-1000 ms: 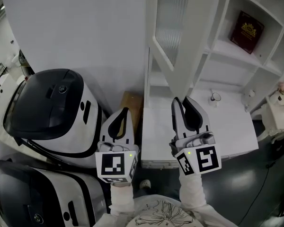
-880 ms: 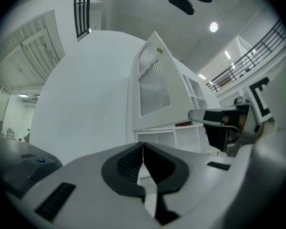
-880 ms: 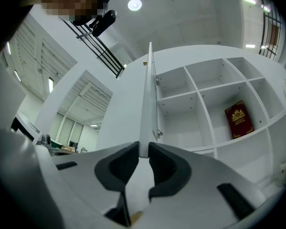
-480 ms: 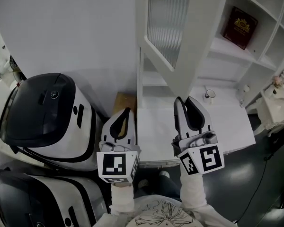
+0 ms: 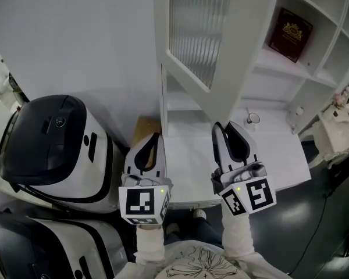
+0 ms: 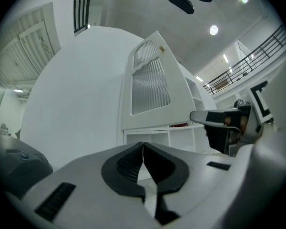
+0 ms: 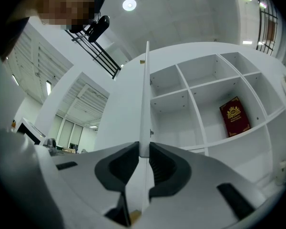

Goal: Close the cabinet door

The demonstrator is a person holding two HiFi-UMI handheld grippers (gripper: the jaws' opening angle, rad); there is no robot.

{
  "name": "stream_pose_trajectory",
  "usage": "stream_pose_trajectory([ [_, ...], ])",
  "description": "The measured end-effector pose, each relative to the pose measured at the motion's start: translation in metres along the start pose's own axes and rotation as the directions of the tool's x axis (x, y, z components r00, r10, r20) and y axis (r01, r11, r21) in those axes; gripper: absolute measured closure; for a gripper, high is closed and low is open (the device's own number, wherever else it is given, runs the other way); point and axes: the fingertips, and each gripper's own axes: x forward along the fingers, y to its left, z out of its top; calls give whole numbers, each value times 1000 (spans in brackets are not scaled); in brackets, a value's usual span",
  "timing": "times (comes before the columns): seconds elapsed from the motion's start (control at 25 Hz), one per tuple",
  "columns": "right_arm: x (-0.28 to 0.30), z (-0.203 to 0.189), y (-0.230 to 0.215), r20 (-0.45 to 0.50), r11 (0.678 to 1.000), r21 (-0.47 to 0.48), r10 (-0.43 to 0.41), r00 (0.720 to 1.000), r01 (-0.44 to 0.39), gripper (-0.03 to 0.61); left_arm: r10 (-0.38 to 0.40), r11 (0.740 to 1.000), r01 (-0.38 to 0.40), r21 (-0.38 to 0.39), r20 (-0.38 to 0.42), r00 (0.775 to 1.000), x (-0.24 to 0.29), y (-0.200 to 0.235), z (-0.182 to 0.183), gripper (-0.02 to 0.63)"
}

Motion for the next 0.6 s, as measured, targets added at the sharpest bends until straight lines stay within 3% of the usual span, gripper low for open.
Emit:
stream_pose_trajectory([
  [0.6,5,-5,-55,-15,1000,25,9,1000,-9,508,1,1000,-1,4,-7,1000,31,-31,0,609],
])
